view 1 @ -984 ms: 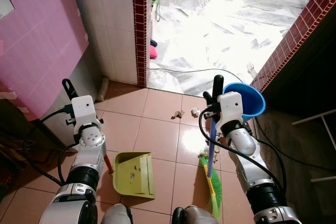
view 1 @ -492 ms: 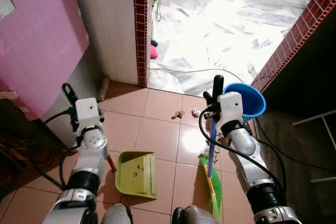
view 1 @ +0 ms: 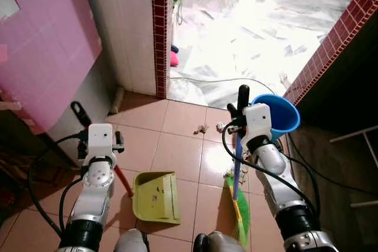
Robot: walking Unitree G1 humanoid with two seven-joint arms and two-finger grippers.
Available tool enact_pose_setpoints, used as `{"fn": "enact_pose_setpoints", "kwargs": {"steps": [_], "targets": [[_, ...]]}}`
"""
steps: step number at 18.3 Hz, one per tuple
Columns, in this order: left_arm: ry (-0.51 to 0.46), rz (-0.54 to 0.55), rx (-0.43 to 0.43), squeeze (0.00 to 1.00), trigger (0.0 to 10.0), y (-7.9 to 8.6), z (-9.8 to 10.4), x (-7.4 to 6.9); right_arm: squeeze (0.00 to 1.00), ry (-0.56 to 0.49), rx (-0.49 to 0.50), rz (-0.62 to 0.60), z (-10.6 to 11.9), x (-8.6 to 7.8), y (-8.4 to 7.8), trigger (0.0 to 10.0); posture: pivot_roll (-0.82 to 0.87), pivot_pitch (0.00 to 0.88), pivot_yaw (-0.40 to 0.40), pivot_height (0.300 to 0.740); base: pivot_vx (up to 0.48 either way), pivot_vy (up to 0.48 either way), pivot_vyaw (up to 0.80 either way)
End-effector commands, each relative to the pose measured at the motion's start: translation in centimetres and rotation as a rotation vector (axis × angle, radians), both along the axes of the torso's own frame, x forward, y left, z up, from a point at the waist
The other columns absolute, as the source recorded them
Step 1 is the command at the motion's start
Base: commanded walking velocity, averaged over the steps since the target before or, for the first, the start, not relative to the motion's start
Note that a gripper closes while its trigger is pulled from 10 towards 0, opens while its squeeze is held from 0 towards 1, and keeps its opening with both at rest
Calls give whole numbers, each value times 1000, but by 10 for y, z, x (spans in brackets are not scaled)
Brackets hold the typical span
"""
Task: Sweep floor
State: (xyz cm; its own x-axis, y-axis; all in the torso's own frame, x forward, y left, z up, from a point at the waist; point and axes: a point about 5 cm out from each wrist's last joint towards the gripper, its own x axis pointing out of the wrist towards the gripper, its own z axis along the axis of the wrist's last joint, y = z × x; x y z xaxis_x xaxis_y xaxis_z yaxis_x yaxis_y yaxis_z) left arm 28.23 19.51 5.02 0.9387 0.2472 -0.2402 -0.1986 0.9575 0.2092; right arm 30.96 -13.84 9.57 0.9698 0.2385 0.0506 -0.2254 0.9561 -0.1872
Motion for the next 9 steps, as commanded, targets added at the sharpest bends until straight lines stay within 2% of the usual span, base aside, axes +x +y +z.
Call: {"fn": "enact_pose_setpoints", "kwargs": {"steps": [1, 2, 5, 6, 9], "targets": [[-28, -32, 5, 1000, 10000, -3, 6, 0, 0, -45, -1, 2, 9, 4, 0, 10000, -5, 57, -63, 740, 0, 0, 0], [-41, -85, 23, 1000, 10000, -6, 10, -1, 0, -45, -1, 4, 9, 4, 1, 10000, 3, 55, -63, 740, 0, 0, 0], [-98, -81, 45, 1000, 10000, -2, 24, -12, 0, -42, -1, 8, 8, 5, 2, 10000, 13, 57, -66, 740, 0, 0, 0], [-124, -73, 104, 1000, 10000, 3, 30, -18, 0, -39, -2, 12, 7, 5, 2, 10000, 20, 60, -70, 740, 0, 0, 0], [-83, -61, 121, 1000, 10000, 5, 30, -24, 0, -36, -5, 22, 6, 5, 3, 10000, 29, 67, -78, 740, 0, 0, 0]]}}
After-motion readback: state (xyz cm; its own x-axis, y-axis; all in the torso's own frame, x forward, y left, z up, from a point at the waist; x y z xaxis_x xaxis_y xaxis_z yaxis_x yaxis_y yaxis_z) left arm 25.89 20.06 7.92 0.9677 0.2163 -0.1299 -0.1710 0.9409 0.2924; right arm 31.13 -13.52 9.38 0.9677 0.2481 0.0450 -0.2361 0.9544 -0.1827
